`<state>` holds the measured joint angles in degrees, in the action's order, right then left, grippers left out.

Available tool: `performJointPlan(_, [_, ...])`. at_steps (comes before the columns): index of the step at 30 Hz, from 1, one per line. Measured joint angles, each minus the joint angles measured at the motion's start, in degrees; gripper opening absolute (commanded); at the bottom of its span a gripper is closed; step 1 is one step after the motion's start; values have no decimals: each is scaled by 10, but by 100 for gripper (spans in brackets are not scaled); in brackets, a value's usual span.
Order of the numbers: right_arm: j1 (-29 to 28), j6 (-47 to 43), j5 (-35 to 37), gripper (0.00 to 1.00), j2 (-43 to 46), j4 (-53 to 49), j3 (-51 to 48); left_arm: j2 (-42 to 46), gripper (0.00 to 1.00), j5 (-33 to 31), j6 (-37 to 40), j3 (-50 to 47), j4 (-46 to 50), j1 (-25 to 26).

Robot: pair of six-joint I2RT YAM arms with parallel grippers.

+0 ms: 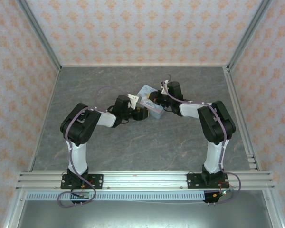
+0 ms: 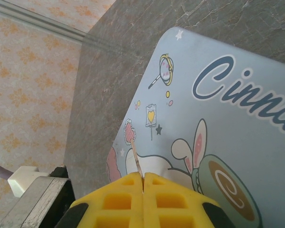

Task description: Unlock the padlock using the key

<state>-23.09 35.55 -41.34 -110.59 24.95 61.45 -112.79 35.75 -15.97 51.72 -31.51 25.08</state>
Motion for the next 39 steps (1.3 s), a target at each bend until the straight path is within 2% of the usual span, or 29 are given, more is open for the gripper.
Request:
performJointPlan(14, [0,5,0,0,0,2,-1,-5,52,-9,1,1,-1,1])
performJointPlan(29, [-2,9,0,0,0,2,-1,-3,51,-46,18,7,17,16])
performJointPlan(39, [-3,11,0,0,0,3,-1,0,49,-47,26,9,30,40])
